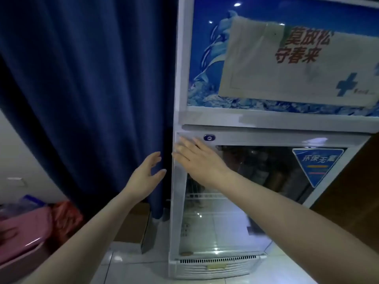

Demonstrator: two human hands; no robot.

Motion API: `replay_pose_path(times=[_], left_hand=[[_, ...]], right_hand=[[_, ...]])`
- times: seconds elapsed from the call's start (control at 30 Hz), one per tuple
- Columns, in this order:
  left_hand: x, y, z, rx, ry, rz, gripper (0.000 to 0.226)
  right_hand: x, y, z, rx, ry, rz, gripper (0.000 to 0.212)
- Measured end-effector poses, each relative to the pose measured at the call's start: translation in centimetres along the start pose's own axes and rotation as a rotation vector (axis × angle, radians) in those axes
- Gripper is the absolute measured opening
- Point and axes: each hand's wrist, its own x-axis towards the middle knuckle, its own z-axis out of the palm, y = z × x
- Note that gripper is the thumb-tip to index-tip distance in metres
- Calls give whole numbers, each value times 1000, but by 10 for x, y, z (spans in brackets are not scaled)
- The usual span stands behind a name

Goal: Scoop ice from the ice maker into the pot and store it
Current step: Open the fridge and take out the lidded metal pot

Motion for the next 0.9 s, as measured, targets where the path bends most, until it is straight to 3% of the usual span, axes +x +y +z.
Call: replay_pose_path(times=[0.07,0.27,0.4,0.5,0.67,0.9], left_hand=[[8,-3,0,-59,-35,-30,65],[21,-10,9,-104,-199,-59,71],[21,-14,17,-141,-284,-83,78],[18,-17,18,-161,-310,-97,79],[9,-16,21,-154,-364,-56,80],[-8,-7,27,-158,-373,-6,86]], right_hand=[[19,0,2,-178,-47,19,46],[60,-2,-5,-403,-383,-83,48],[72,-6,5,-196,-264,-3,19],[68,-6,12,-319,-277,8,14],[67,-20,9,-406,-331,52,27],[56,-26,-6,-374,-247,29,22]])
